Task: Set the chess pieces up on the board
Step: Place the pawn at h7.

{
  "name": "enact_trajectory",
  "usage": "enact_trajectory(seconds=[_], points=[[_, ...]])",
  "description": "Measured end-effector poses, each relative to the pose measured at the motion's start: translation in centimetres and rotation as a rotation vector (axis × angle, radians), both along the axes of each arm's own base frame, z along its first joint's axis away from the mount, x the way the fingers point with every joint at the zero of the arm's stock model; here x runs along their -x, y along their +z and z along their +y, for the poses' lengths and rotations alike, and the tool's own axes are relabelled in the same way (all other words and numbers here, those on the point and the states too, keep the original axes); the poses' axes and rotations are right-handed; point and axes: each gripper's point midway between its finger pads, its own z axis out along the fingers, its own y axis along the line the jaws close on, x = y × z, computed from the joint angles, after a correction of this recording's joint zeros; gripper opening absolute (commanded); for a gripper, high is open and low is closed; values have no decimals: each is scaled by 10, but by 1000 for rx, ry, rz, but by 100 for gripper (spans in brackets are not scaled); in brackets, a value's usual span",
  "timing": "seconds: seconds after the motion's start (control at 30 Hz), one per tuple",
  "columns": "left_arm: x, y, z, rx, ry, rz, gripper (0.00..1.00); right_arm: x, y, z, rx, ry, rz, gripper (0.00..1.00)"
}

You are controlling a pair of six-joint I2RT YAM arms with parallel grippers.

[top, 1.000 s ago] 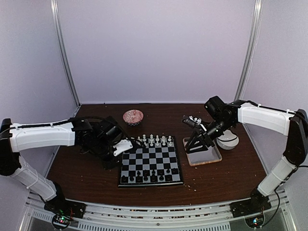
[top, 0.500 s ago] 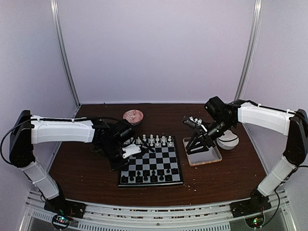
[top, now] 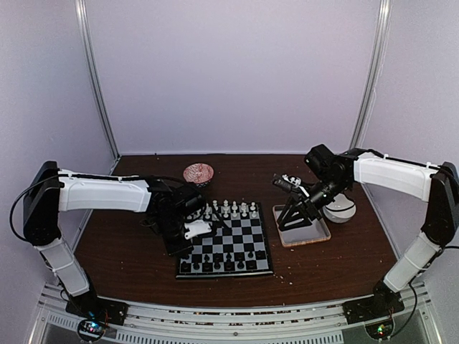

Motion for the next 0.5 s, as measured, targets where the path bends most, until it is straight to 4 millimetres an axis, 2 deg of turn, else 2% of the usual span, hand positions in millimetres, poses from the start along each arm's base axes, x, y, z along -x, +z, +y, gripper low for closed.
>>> enact_trajectory(seconds=[0.3, 0.5], points=[[1, -8, 2, -31, 1, 17, 6, 1, -4, -1, 6, 11, 8, 41], [0, -14, 6, -59, 4, 18, 15, 3, -4, -2, 8, 16, 11, 41]])
